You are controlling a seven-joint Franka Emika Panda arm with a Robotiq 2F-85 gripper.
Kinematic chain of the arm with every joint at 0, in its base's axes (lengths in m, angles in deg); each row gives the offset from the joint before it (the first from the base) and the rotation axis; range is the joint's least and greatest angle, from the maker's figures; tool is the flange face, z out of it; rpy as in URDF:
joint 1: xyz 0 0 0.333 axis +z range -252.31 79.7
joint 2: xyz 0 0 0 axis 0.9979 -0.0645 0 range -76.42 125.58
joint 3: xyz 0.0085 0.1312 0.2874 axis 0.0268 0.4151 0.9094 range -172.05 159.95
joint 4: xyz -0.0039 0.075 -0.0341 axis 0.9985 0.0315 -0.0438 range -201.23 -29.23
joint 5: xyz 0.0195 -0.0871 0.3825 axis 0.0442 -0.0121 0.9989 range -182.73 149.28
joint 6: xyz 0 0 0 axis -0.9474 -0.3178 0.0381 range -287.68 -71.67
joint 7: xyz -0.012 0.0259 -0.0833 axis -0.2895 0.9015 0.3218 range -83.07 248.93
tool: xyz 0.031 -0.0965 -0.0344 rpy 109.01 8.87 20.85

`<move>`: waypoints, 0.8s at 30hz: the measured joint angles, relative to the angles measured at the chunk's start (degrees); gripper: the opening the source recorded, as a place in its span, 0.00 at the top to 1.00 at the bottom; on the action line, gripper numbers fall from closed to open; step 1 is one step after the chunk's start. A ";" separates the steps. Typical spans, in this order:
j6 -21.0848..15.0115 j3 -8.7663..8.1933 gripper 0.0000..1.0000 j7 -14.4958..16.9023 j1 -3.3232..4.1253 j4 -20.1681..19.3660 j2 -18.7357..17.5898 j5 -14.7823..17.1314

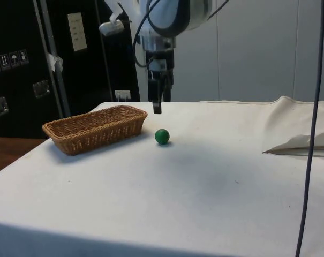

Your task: Pick up the ball and place it into the basket.

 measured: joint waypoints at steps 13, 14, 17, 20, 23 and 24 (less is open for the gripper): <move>-3.90 1.38 0.00 1.66 0.00 1.26 -7.28 5.96; -4.13 1.49 0.00 1.72 0.00 1.43 -7.91 6.47; -5.10 2.12 0.00 2.01 0.00 2.35 -10.43 8.42; -5.39 2.41 0.00 2.18 0.00 3.04 -11.69 9.51; -5.50 3.04 0.00 2.58 0.00 4.47 -13.92 11.75; -5.56 3.09 0.00 2.81 0.00 4.76 -14.44 12.20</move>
